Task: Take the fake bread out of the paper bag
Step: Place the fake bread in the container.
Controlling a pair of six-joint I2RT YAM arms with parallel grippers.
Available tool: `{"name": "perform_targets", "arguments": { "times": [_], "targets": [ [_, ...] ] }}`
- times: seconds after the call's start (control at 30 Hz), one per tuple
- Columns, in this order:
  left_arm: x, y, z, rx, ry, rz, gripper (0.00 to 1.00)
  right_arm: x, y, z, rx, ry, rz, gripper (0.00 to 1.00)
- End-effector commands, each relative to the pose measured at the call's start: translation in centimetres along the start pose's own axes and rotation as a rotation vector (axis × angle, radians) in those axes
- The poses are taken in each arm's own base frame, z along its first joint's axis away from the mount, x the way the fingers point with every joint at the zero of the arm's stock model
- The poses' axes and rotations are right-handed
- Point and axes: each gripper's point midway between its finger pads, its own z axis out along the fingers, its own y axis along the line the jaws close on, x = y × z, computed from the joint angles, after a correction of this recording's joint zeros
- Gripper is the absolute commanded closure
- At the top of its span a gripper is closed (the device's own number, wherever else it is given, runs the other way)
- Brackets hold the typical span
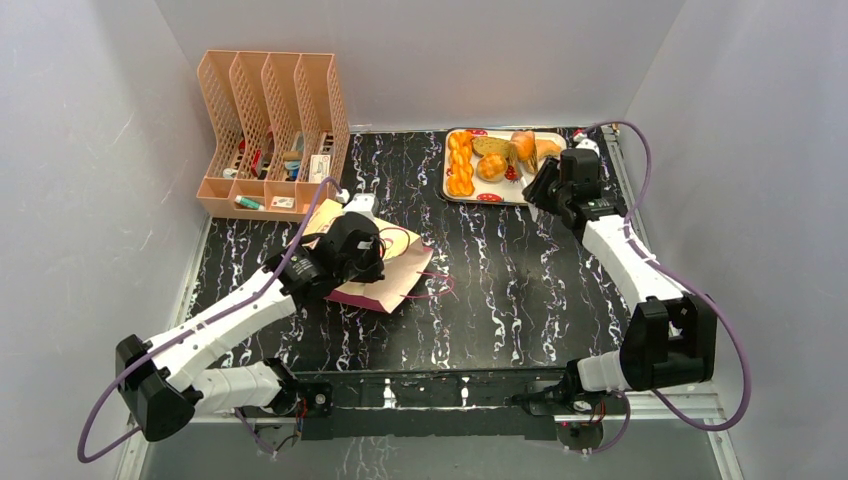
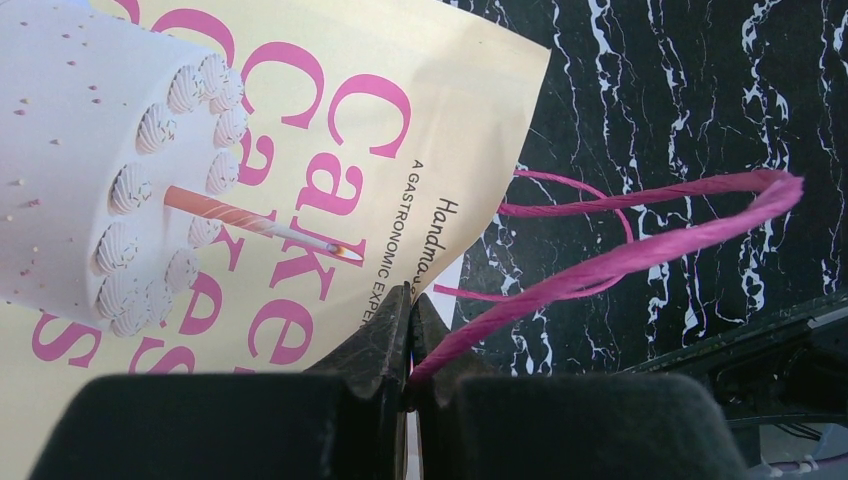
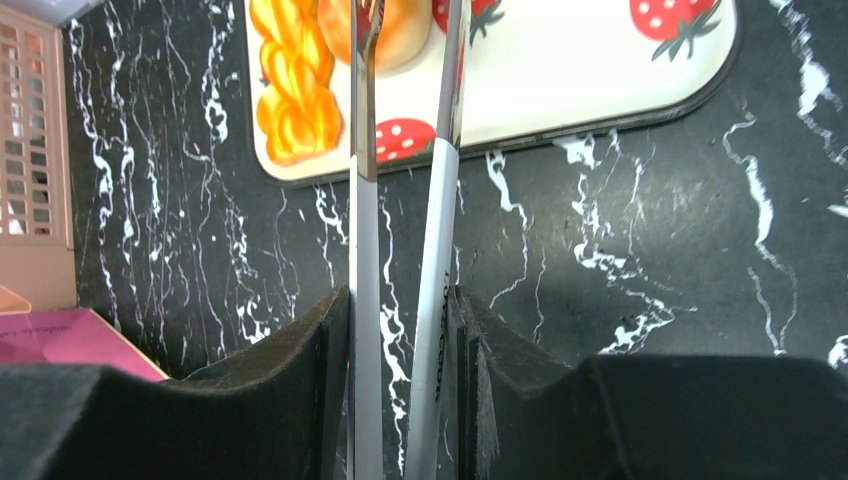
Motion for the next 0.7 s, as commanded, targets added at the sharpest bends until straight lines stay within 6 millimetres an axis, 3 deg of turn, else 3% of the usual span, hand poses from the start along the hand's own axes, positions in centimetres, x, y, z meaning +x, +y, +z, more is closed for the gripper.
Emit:
{"name": "perform_targets", "arguments": {
  "times": [0.0,0.37,0.67],
  "targets": [
    [-0.7,-0.6,-0.2,0.020,-0.009,-0.014,1.00,-2.1,2.2,-1.5,-0.111,-0.107,0.033,1.00],
    [-0.9,-1.2,0.7,0.036,-0.023,-0.039,1.00,2.7,-0.7,-2.8,-0.026,-0.007,0.086,1.00],
    [-0.9,-1.6,1.2,0.047,-0.029,-0.059,1.00,4.5,-2.2,-2.3,0.034,0.044,0.083,0.95]
  ]
}}
